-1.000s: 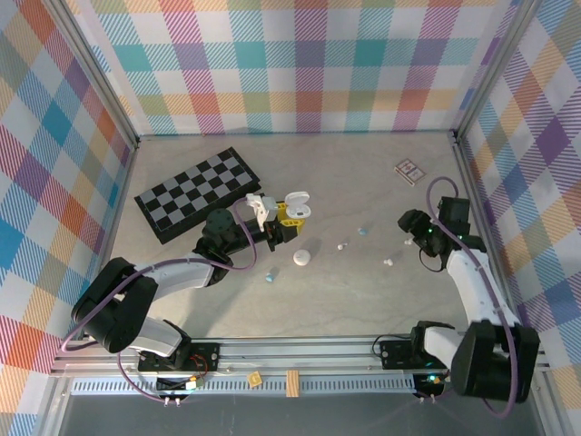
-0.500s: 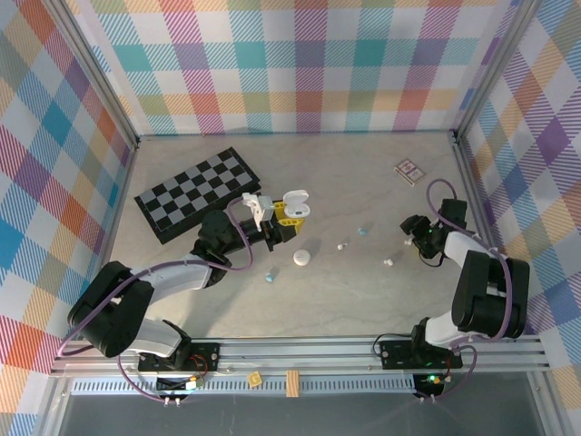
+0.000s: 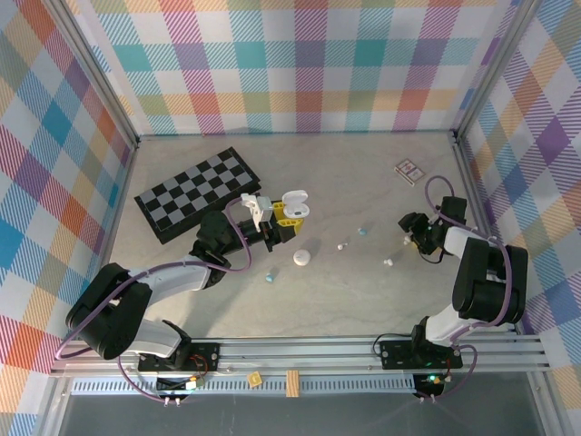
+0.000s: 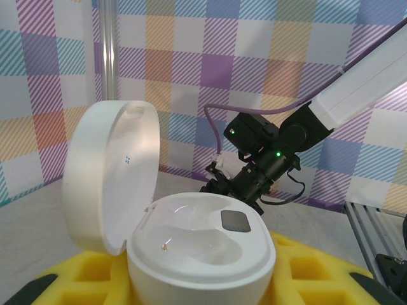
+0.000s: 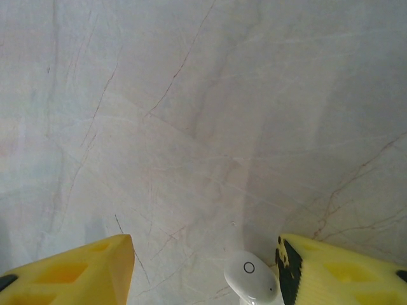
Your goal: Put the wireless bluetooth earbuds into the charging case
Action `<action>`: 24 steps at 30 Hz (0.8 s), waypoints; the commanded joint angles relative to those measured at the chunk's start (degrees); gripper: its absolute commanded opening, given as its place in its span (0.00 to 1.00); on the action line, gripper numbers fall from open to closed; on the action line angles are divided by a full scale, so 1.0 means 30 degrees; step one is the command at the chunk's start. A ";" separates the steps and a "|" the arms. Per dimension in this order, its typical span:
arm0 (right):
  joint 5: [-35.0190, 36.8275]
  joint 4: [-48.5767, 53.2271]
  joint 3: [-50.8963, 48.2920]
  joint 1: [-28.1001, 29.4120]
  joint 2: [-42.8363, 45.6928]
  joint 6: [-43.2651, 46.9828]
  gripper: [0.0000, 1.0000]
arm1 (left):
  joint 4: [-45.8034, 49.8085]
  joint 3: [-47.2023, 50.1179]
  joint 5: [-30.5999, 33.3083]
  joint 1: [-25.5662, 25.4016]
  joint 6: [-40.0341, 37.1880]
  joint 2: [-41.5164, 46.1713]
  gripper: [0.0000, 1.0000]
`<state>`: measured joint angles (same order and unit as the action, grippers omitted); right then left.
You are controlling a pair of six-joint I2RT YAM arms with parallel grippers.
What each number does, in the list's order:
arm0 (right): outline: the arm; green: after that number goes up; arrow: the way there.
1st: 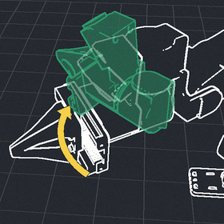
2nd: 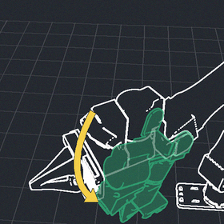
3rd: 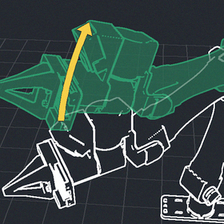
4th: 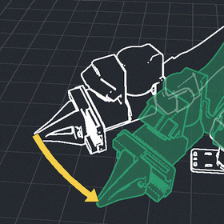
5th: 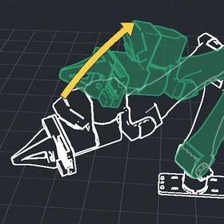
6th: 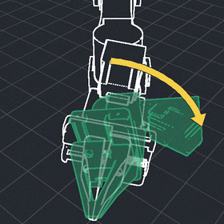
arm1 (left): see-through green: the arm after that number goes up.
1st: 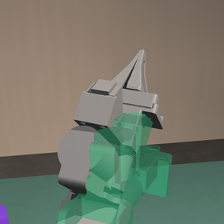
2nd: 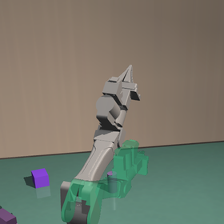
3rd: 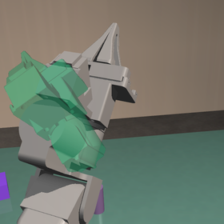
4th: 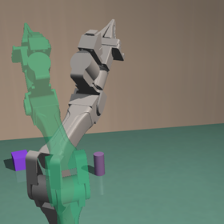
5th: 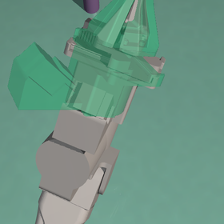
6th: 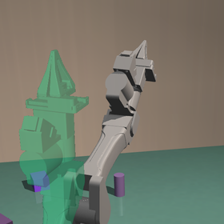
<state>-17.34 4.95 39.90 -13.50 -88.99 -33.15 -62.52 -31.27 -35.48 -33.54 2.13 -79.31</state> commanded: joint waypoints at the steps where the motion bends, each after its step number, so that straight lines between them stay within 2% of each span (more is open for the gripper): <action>1: -0.0761 0.1357 0.0627 -0.0058 0.0201 0.1549 0.61 | -0.0484 0.0022 -0.0418 0.0106 -0.0095 0.0513 0.34; 11: 0.0200 0.2448 0.1559 -0.0042 0.0412 0.2474 0.64 | -0.0700 -0.0037 -0.0568 0.0106 0.0068 0.0484 0.34; 18: -0.0827 0.2470 0.2196 -0.0049 -0.1105 0.2060 0.64 | -0.0751 -0.0035 -0.0594 0.0077 0.0104 0.0553 0.34; 24: -0.1720 0.2824 0.1812 -0.0045 -0.1033 0.2025 0.63 | -0.0596 0.0053 -0.0504 0.0076 0.0022 0.0730 0.34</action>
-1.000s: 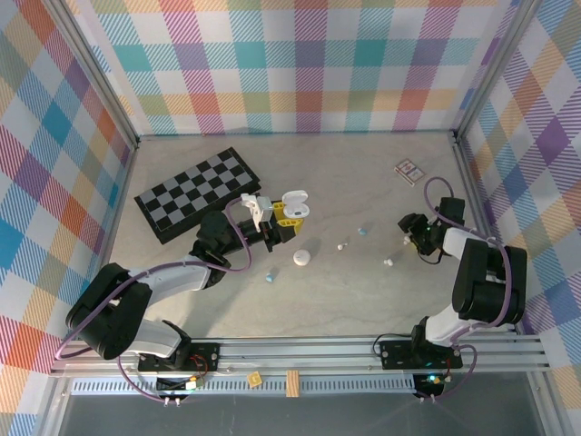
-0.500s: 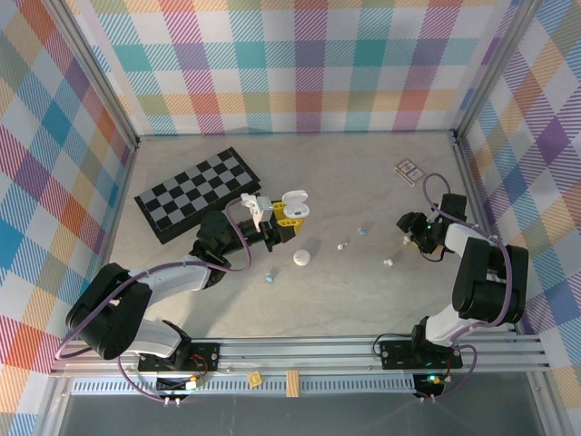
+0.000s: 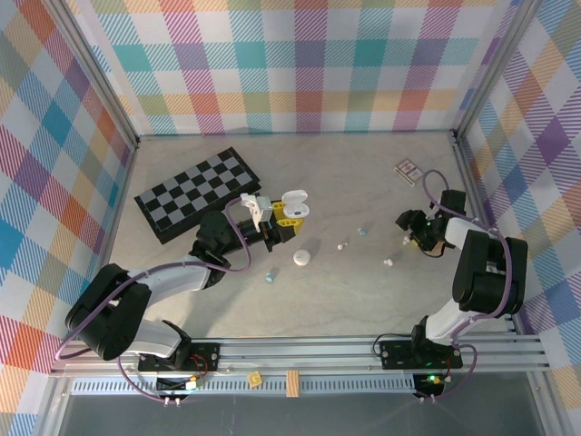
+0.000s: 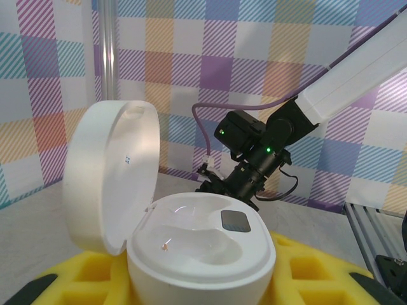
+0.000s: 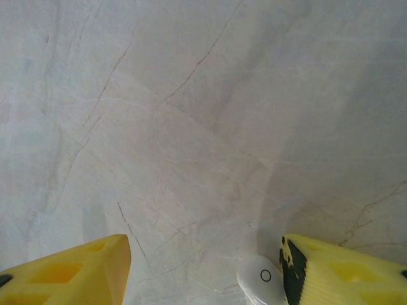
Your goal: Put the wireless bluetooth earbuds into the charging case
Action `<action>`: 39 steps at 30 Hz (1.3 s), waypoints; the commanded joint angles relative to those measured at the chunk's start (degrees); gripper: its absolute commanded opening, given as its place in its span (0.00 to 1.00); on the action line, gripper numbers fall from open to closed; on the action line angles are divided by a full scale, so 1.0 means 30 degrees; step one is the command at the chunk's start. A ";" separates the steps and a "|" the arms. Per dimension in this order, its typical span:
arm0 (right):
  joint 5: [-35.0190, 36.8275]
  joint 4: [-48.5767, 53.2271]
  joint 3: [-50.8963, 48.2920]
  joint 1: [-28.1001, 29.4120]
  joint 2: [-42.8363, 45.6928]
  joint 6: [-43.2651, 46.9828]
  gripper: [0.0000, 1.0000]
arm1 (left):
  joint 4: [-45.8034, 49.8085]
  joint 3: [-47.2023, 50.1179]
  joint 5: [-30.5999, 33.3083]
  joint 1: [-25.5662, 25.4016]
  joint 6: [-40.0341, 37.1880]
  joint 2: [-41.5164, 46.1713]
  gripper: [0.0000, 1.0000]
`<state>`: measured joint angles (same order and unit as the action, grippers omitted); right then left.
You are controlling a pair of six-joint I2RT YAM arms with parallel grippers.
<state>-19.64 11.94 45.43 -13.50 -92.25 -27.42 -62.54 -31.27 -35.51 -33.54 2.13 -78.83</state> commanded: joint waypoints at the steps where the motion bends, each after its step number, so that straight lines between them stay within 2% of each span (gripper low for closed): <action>1: -0.1120 0.0495 -0.0196 -0.0037 0.0225 0.0127 0.63 | -0.0597 0.0079 -0.0497 0.0076 0.0023 0.0558 0.34; 5: -0.1229 0.0608 -0.0712 -0.0025 0.0704 0.0248 0.58 | -0.0593 0.0067 -0.0524 0.0076 -0.0007 0.0561 0.34; 9: -0.1296 0.0601 -0.0849 -0.0024 0.0578 0.0340 0.49 | -0.0597 -0.0007 -0.0577 0.0076 -0.0004 0.0545 0.34; 16: -0.1843 0.0633 -0.0713 0.0014 -0.0048 0.0380 0.43 | -0.0447 0.0080 -0.0472 0.0076 -0.0026 0.0676 0.34; 24: -0.1305 0.1137 -0.0128 0.0001 -0.1051 0.0439 0.42 | -0.0305 -0.0154 -0.0586 0.0076 -0.0014 0.0614 0.34; 29: -0.1132 0.1291 -0.0011 0.0249 -0.0703 0.0652 0.43 | -0.0471 -0.0240 -0.0621 0.0076 0.0044 0.0400 0.34; 34: 0.1569 0.2582 0.0666 0.1685 0.0362 0.1174 0.46 | -0.0647 -0.0056 -0.0199 0.0184 0.0022 0.0282 0.34; 39: 0.5058 0.4127 0.1972 0.3777 0.0453 0.1644 0.49 | -0.2276 0.0538 -0.0175 0.0898 0.0952 -0.0013 0.34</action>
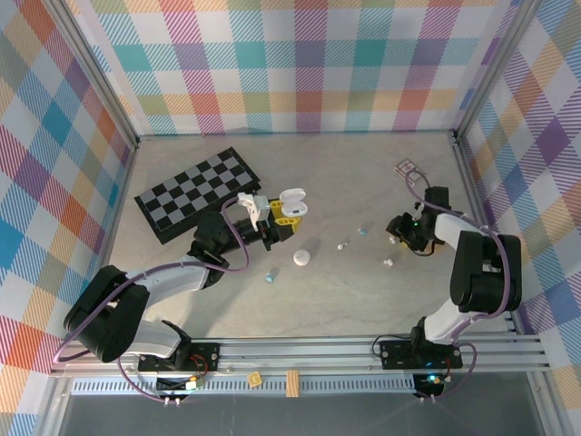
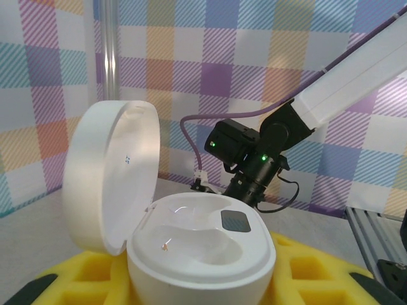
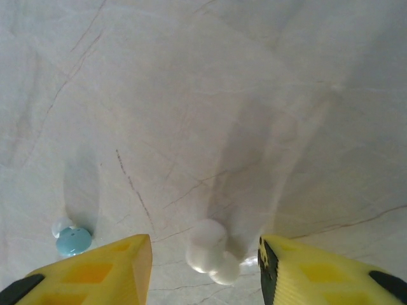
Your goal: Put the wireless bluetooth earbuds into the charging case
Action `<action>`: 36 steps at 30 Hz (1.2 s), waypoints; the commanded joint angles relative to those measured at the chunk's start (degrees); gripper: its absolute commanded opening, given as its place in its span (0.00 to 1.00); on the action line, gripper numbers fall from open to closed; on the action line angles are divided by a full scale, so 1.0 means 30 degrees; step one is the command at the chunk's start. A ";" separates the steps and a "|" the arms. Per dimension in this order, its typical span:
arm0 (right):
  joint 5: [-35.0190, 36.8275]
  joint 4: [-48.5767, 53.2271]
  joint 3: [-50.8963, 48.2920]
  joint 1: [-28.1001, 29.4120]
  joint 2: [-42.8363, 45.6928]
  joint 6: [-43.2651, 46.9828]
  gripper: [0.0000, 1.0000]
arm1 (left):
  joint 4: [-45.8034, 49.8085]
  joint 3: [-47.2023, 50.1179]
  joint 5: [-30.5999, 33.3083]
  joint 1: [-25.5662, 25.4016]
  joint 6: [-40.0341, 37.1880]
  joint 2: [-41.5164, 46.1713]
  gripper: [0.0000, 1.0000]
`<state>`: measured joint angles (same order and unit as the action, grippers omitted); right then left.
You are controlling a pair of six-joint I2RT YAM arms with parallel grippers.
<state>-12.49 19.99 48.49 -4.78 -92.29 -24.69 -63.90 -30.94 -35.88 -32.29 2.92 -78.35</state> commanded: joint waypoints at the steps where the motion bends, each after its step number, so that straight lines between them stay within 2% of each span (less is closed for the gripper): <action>1: 0.3696 0.1863 0.1240 0.1507 0.0429 0.0865 0.49 | -0.2065 0.0562 -0.0074 0.0632 0.0855 -0.0147 0.34; 3: 0.5111 0.2457 0.1706 0.2435 0.0464 0.1159 0.49 | -0.1976 0.0713 -0.0079 0.0795 0.0852 0.0043 0.34; 5: 0.5542 0.3099 0.1890 0.3024 0.0789 0.1187 0.49 | -0.1679 0.0808 -0.0097 0.0891 0.0721 0.0343 0.34; 9: 0.4260 0.2719 0.0568 0.3048 0.2172 0.0261 0.50 | -0.0939 0.0966 -0.0082 0.1036 0.0396 0.0858 0.34; 12: 0.4160 0.2288 -0.0100 0.2817 0.2424 0.0063 0.51 | -0.0450 0.0967 -0.0082 0.1023 0.0070 0.1031 0.34; 17: 0.4979 0.3272 0.1616 0.2824 0.0662 0.0905 0.49 | -0.0517 0.0865 -0.0331 0.1007 0.0127 0.0917 0.34; 22: 0.6970 0.4478 0.3479 0.3114 -0.1028 0.1764 0.47 | -0.0590 0.1018 -0.0207 0.1019 0.0251 0.1079 0.34; 33: 0.8386 0.6010 0.4963 0.4197 -0.3260 0.2692 0.45 | -0.0654 0.0969 -0.0287 0.1038 0.0232 0.0920 0.34; 36: 0.9387 0.6234 0.4960 0.4273 -0.3522 0.2592 0.44 | -0.0788 0.0967 -0.0316 0.1027 0.0272 0.0834 0.34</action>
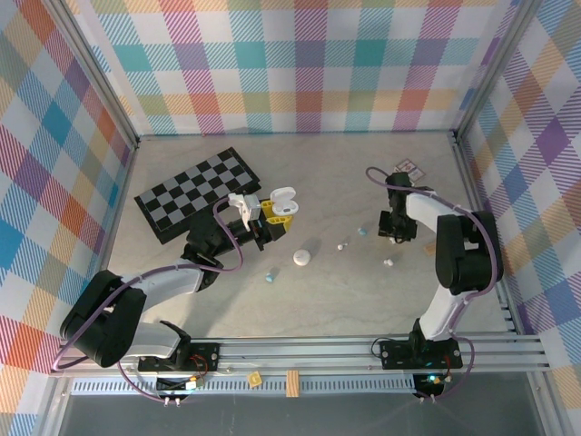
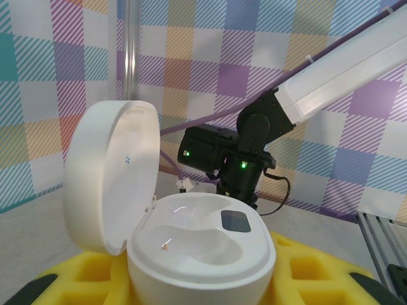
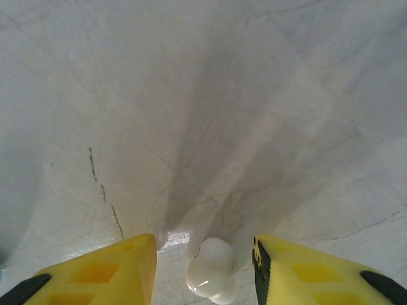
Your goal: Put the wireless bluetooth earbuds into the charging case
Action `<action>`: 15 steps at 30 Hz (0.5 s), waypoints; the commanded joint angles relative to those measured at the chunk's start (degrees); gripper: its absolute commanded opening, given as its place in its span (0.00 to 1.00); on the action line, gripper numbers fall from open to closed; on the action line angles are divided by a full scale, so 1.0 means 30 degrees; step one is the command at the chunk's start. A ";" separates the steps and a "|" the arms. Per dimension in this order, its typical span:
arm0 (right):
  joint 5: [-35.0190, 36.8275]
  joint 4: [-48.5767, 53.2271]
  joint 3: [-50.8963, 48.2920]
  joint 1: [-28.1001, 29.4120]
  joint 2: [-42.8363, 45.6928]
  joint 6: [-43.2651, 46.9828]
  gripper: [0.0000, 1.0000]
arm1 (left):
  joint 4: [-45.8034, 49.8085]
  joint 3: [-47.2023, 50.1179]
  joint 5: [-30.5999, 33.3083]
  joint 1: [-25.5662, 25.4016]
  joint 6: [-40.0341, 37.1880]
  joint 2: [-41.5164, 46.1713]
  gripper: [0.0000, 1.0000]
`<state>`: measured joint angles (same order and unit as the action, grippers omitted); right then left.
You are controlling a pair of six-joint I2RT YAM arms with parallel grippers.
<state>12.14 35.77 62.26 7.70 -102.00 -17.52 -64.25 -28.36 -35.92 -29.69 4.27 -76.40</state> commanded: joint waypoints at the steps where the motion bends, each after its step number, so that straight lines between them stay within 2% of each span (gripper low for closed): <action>1: 0.1630 0.1075 0.0399 0.0103 -0.0351 0.0168 0.44 | -0.0703 0.0104 -0.0287 0.0170 -0.0165 0.0209 0.34; 6: 0.3025 0.1378 0.0578 0.0096 -0.0631 0.0101 0.41 | -0.0746 0.0151 -0.0327 0.0170 -0.0161 0.0219 0.34; 15: 0.3370 0.1561 0.0868 0.0109 -0.0616 -0.0005 0.36 | -0.0726 0.0256 -0.0292 0.0145 -0.0128 0.0390 0.34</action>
<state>20.49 38.33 63.44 8.23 -103.18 -17.47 -64.25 -28.32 -35.92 -29.69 4.27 -76.40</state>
